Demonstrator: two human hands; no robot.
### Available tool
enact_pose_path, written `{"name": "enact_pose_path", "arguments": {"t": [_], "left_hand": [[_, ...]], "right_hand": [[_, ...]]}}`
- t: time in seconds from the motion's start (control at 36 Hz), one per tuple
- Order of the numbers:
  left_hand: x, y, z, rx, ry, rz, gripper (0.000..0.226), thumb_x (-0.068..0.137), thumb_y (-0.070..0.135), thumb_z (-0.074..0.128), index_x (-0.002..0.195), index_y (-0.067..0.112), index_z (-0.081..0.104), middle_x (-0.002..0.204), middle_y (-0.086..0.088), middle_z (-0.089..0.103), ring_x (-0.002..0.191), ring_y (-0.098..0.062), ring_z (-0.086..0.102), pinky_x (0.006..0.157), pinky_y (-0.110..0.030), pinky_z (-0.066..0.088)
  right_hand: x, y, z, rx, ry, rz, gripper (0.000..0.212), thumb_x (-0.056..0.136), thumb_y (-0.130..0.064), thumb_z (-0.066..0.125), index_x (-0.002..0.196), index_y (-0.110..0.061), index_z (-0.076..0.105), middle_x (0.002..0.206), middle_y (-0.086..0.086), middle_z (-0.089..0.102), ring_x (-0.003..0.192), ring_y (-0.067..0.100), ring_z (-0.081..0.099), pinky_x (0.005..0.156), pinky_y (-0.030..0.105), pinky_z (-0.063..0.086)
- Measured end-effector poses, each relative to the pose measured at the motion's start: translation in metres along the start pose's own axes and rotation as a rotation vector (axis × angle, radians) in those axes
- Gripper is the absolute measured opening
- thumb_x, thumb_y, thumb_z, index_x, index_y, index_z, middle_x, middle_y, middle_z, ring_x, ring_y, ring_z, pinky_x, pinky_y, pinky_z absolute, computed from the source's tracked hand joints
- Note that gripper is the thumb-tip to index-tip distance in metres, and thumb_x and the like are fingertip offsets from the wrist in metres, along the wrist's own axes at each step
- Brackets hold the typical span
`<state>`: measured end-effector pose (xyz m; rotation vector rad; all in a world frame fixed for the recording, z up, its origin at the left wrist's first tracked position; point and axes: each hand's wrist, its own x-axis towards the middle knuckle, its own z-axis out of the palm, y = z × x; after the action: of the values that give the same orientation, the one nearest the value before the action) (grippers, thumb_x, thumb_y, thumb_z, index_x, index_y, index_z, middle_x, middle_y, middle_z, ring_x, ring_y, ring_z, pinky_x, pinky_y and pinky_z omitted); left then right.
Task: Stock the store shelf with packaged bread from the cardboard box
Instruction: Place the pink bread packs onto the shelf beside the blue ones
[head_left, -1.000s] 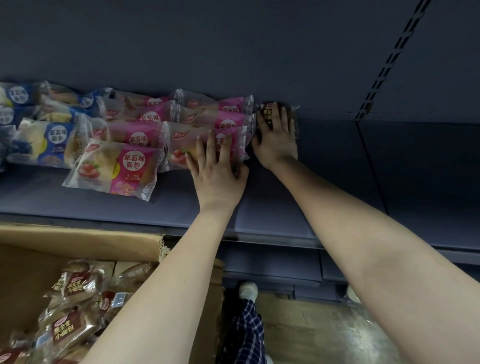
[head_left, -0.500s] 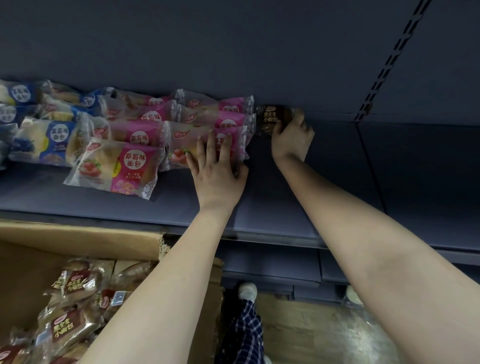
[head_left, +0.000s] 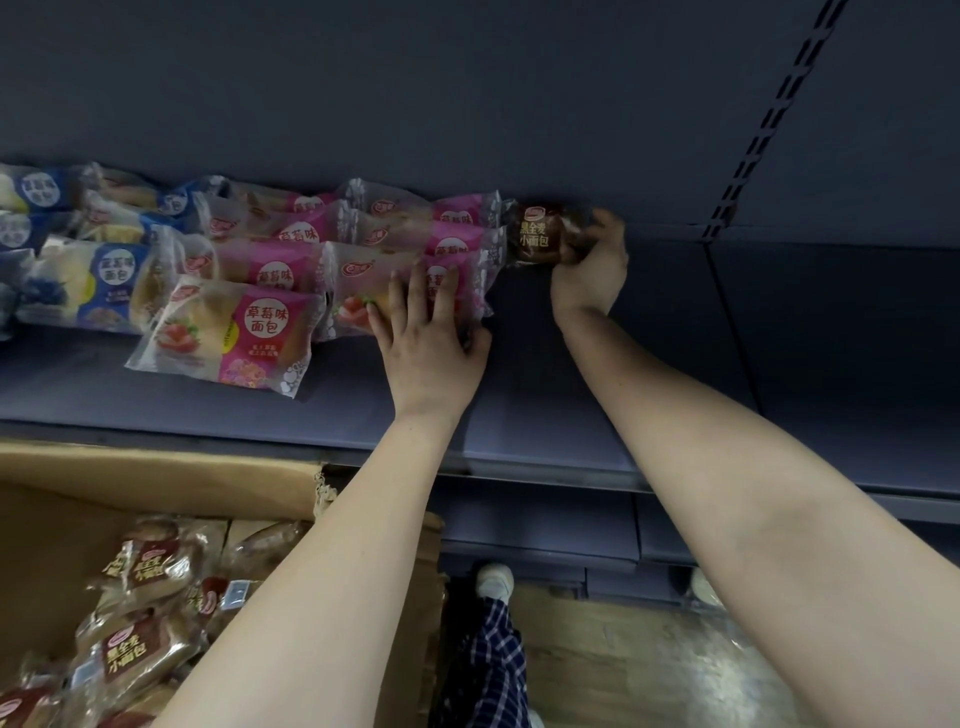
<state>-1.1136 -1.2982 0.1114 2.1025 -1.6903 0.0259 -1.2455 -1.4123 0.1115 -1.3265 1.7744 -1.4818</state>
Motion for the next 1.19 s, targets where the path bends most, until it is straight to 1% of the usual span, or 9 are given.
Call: {"name": "enact_pose_path", "arguments": {"t": [0.14, 0.31, 0.39, 0.53, 0.69, 0.81, 0.92, 1.06, 1.19], "left_hand": [[0.0002, -0.0001, 0.0006, 0.004, -0.008, -0.004, 0.067, 0.092, 0.039, 0.047, 0.151, 0.023, 0.023, 0.161, -0.007, 0.011, 0.148, -0.029, -0.001, 0.116, -0.049, -0.009], [0.0006, 0.0003, 0.0015, 0.013, -0.004, -0.001, 0.067, 0.091, 0.039, 0.048, 0.151, 0.023, 0.024, 0.16, -0.008, 0.013, 0.148, -0.03, 0.0, 0.116, -0.05, -0.008], [0.0003, 0.0006, 0.0013, 0.019, -0.002, -0.003, 0.066, 0.092, 0.039, 0.047, 0.151, 0.022, 0.023, 0.16, -0.008, 0.013, 0.148, -0.03, 0.0, 0.116, -0.05, -0.008], [-0.0001, 0.0014, 0.0, 0.017, 0.005, -0.001, 0.066, 0.092, 0.038, 0.047, 0.151, 0.021, 0.025, 0.16, -0.008, 0.014, 0.148, -0.031, 0.001, 0.116, -0.05, -0.007], [-0.0002, 0.0013, 0.0, 0.011, -0.001, -0.001, 0.065, 0.092, 0.038, 0.048, 0.15, 0.021, 0.027, 0.16, -0.007, 0.014, 0.148, -0.031, 0.001, 0.116, -0.051, -0.007], [-0.0003, 0.0018, 0.0, 0.021, -0.003, -0.002, 0.065, 0.092, 0.039, 0.047, 0.151, 0.022, 0.025, 0.16, -0.007, 0.013, 0.148, -0.03, 0.001, 0.116, -0.05, -0.008], [0.0004, 0.0008, 0.0008, 0.028, -0.001, 0.002, 0.065, 0.092, 0.04, 0.047, 0.151, 0.021, 0.025, 0.16, -0.007, 0.013, 0.148, -0.031, 0.001, 0.116, -0.051, -0.007], [0.0006, 0.0005, 0.001, 0.024, 0.004, 0.003, 0.065, 0.091, 0.039, 0.047, 0.15, 0.022, 0.025, 0.16, -0.007, 0.014, 0.148, -0.031, 0.002, 0.116, -0.051, -0.007], [-0.0004, 0.0007, 0.0015, 0.011, 0.01, 0.002, 0.065, 0.092, 0.039, 0.047, 0.15, 0.021, 0.026, 0.16, -0.008, 0.016, 0.148, -0.032, 0.004, 0.116, -0.051, -0.006]], "right_hand": [[-0.0006, 0.0004, 0.0, 0.018, 0.054, 0.027, 0.042, 0.086, 0.004, 0.055, 0.123, -0.014, 0.052, 0.11, -0.002, 0.062, 0.105, 0.013, 0.047, 0.071, 0.007, 0.025], [0.0004, 0.0001, 0.0002, 0.082, 0.09, 0.051, 0.026, 0.085, -0.003, 0.063, 0.11, -0.011, 0.061, 0.101, -0.002, 0.067, 0.093, 0.011, 0.06, 0.071, 0.014, 0.039], [0.0013, -0.0003, -0.0008, 0.084, 0.109, 0.07, 0.02, 0.086, -0.004, 0.063, 0.105, -0.011, 0.063, 0.099, -0.004, 0.068, 0.085, 0.003, 0.057, 0.069, 0.012, 0.04], [0.0032, 0.0013, 0.0014, 0.088, 0.133, 0.091, 0.012, 0.088, -0.004, 0.06, 0.095, -0.013, 0.062, 0.094, -0.007, 0.064, 0.086, 0.011, 0.062, 0.072, 0.026, 0.052], [0.0042, 0.0019, 0.0038, 0.034, 0.135, 0.065, 0.021, 0.084, 0.001, 0.056, 0.078, -0.019, 0.057, 0.098, 0.004, 0.063, 0.083, 0.018, 0.065, 0.069, 0.036, 0.056], [0.0046, 0.0016, 0.0024, 0.072, 0.101, 0.079, 0.018, 0.087, 0.001, 0.054, 0.085, -0.017, 0.06, 0.105, 0.005, 0.061, 0.086, 0.021, 0.067, 0.065, 0.026, 0.053], [0.0016, 0.0004, 0.0006, 0.011, -0.019, 0.026, 0.021, 0.09, -0.004, 0.053, 0.105, -0.013, 0.066, 0.109, 0.002, 0.065, 0.098, 0.01, 0.058, 0.072, 0.007, 0.035], [0.0006, -0.0013, 0.0007, -0.042, -0.066, 0.001, 0.028, 0.092, -0.007, 0.051, 0.113, -0.015, 0.066, 0.117, 0.005, 0.061, 0.105, 0.016, 0.058, 0.072, 0.01, 0.035], [-0.0027, -0.0038, 0.0018, -0.103, -0.041, -0.048, 0.024, 0.092, -0.005, 0.052, 0.112, -0.01, 0.065, 0.123, 0.011, 0.049, 0.1, 0.019, 0.056, 0.068, 0.008, 0.032]]}}
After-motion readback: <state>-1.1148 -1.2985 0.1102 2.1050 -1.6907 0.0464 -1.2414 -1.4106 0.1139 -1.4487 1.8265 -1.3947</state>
